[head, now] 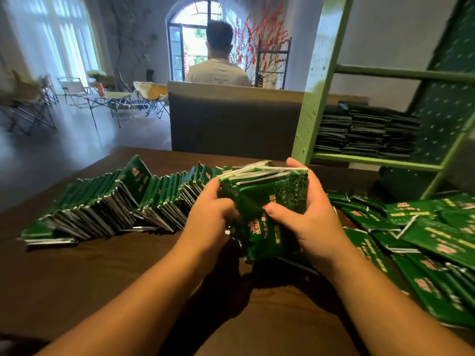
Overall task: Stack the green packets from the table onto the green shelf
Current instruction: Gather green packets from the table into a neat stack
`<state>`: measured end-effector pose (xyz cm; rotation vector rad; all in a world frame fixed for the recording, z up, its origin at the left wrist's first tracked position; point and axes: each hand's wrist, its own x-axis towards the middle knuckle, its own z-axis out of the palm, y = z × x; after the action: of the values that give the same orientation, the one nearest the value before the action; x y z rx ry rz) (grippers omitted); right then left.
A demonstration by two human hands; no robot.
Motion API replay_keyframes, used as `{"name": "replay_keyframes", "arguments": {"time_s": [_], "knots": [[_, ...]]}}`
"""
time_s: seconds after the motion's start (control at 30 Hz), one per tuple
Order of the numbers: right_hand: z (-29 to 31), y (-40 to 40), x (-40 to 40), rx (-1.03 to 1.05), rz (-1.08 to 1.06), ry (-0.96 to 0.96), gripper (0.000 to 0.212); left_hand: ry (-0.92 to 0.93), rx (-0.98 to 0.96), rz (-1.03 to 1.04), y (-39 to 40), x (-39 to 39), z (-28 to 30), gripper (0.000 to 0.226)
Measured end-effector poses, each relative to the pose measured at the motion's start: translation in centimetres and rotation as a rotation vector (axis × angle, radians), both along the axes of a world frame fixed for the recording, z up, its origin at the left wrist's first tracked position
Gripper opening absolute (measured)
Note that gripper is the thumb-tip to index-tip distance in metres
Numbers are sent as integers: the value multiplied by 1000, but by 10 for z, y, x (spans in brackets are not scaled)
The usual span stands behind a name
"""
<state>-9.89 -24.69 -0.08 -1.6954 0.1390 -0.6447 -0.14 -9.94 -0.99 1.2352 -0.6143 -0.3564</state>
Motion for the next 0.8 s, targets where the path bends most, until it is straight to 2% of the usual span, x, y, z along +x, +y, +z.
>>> {"name": "replay_keyframes", "arguments": {"time_s": [0.13,0.27,0.37,0.47,0.57,0.7,0.8], "knots": [[-4,25,-12,-198,-47,52,107,53,-171,-13,13,-24,-3,63],[-19,32,-18,-166,9,223,129,41,-106,-17,9,-34,-18,90],[-27,41,-21,-153,78,253,140,71,-117,-38,5,-36,-25,95],[-24,42,-20,-172,62,256,140,115,-188,-20,1,-27,-26,73],[-24,43,-19,-178,72,294,142,92,-162,-57,1,-23,-24,58],[-24,39,-18,-193,-19,297,143,123,-159,-20,3,-19,-21,51],[-28,35,-16,-177,11,371,144,137,-116,-37,5,-13,-24,47]]}}
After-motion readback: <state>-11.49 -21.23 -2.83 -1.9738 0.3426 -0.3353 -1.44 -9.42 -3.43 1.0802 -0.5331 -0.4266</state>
